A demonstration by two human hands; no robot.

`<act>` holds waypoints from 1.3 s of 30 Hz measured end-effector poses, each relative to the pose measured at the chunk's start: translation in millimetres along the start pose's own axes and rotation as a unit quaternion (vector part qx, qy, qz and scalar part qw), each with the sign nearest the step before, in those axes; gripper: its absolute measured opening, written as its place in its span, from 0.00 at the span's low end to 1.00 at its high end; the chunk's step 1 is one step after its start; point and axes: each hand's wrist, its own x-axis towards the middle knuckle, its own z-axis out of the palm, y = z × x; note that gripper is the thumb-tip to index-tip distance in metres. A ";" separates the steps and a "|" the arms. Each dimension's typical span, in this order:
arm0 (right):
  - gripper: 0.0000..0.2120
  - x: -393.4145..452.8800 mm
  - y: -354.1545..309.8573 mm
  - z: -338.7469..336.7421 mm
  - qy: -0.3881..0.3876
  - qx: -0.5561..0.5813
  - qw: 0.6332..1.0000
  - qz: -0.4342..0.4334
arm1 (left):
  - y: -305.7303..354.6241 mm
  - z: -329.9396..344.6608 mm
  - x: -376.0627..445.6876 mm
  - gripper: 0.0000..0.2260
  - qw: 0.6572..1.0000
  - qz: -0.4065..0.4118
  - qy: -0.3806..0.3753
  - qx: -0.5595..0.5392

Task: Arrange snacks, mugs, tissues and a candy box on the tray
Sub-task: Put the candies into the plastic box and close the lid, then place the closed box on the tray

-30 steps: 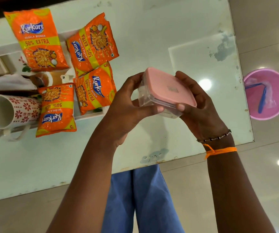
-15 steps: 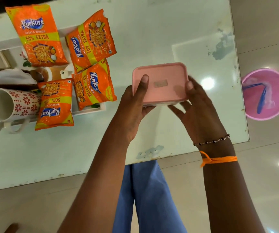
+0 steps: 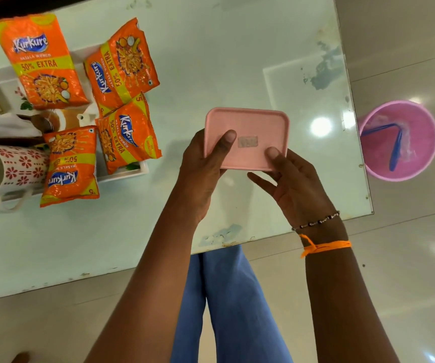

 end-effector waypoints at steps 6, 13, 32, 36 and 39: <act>0.18 15.1 -28.7 17.5 0.143 -0.107 0.984 -0.015 | 8.1 10.9 -11.1 0.18 0.998 0.006 -0.033 0.051; 0.22 11.8 -17.0 40.9 0.226 -0.185 0.950 -0.109 | 9.9 10.5 -18.4 0.17 0.997 0.026 0.063 0.024; 0.12 -33.5 80.3 267.9 0.175 -0.167 0.961 -0.132 | 21.6 -237.6 -77.6 0.15 0.989 0.085 0.109 -0.061; 0.11 -36.9 102.9 343.1 0.097 -0.133 0.975 -0.147 | 30.4 -315.7 -83.5 0.16 0.983 0.104 0.125 -0.089; 0.17 -26.0 116.5 386.4 0.057 -0.090 0.986 -0.129 | 35.2 -365.8 -76.9 0.13 0.980 0.112 0.115 -0.116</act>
